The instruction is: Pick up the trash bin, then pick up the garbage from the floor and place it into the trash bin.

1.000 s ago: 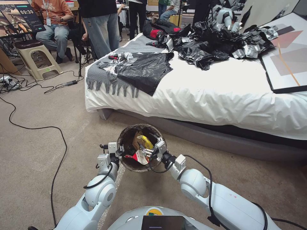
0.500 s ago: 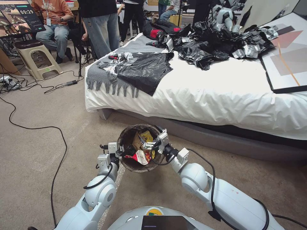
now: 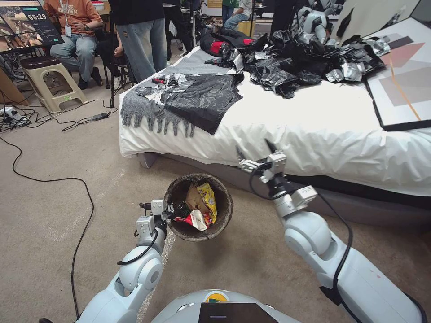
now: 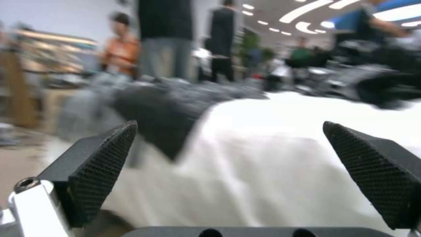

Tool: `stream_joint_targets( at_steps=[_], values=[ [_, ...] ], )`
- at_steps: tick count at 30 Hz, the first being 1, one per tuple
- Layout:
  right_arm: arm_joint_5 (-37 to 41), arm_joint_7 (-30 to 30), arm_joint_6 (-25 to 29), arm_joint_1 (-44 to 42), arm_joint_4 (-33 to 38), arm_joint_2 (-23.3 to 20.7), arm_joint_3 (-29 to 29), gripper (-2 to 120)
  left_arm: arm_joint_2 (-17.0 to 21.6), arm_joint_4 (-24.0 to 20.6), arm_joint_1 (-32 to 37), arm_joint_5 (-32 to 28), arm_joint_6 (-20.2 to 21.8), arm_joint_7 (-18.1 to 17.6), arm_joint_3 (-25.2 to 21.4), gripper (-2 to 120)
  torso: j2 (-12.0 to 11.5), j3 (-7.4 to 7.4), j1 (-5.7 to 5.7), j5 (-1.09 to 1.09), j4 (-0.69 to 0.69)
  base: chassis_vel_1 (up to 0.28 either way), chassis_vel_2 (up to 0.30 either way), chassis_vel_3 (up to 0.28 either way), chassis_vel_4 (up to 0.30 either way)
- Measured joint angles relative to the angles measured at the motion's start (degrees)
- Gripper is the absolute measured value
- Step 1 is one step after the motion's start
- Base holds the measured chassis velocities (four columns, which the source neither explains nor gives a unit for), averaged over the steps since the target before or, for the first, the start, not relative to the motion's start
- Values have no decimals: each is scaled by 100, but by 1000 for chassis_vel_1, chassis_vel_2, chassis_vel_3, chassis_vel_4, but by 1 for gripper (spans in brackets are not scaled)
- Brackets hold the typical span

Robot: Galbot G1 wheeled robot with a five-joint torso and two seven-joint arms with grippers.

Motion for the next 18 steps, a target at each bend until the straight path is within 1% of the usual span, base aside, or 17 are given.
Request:
stream_joint_targets(
  at_steps=[2,3,4,6,10,12,18],
  values=[
    [-57,130,-143,-304,18,112,398,100,-16,0,8,24,-7,3,-38,2,0,0,0,0,2,0,0,0,0],
    [-124,141,-193,-500,20,172,594,100,-21,0,9,36,-16,9,-63,2,0,0,0,0,1,0,0,0,0],
    [-124,141,-193,-500,20,172,594,100,-21,0,9,36,-16,9,-63,2,0,0,0,0,1,0,0,0,0],
    [-290,142,-229,-819,19,288,836,100,-18,7,14,50,-31,16,-102,2,0,0,0,0,-1,0,0,0,0],
    [-508,132,-242,-1103,14,403,966,100,-9,31,25,66,-50,25,-122,2,0,0,0,0,-1,0,0,0,0],
    [-758,118,-174,-1327,-58,499,998,100,-11,40,37,95,-74,25,-137,2,0,0,0,-1,1,0,0,0,0],
    [-1093,121,10,-1574,-218,602,931,100,-33,31,66,120,-91,16,-151,2,0,0,0,0,1,0,0,0,0]
  ],
)
